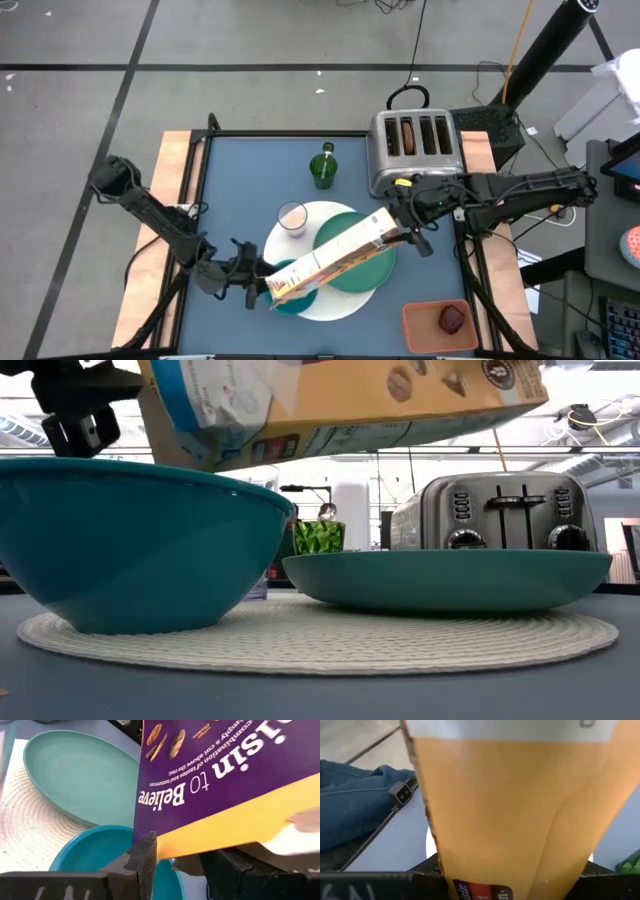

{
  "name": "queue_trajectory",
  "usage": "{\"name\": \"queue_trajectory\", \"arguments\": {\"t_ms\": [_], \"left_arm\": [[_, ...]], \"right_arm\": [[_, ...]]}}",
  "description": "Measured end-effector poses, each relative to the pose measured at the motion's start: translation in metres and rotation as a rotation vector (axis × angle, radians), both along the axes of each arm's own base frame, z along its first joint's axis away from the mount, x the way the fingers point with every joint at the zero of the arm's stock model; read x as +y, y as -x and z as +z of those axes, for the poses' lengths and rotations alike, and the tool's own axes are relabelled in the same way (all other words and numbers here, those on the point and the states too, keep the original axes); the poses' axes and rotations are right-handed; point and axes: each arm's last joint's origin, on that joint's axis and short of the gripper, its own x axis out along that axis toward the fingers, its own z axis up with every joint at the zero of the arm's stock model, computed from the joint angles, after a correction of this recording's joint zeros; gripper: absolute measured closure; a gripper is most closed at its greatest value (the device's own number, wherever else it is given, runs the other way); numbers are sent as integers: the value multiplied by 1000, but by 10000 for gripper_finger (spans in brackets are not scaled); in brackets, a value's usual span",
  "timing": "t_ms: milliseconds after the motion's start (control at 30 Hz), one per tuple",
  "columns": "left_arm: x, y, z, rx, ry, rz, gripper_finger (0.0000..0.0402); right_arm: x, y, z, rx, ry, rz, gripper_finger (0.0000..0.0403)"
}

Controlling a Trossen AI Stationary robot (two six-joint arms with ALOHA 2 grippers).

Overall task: Arrange a breakfast setting
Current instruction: Pour the cereal from the cereal box into the blue bowl

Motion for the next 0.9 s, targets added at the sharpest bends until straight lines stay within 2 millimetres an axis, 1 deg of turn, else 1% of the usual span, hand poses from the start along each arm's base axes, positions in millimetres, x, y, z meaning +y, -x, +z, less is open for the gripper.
{"name": "queue_trajectory", "arguments": {"t_ms": [133, 300, 533, 733, 900], "left_arm": [[3, 8, 10, 3, 0, -12, 252], [9, 24, 26, -1, 9, -37, 252], [22, 42, 46, -23, 24, -55, 252], [33, 52, 55, -30, 12, -29, 252], [35, 54, 57, -42, -12, -28, 252]], "right_arm": [[0, 2, 9, -6, 23, 11, 227], [0, 2, 17, -8, 56, 34, 227], [1, -9, 28, 36, 101, 62, 227], [1, -22, 33, 78, 113, 61, 227], [-1, -29, 39, 77, 155, 52, 227]]}}
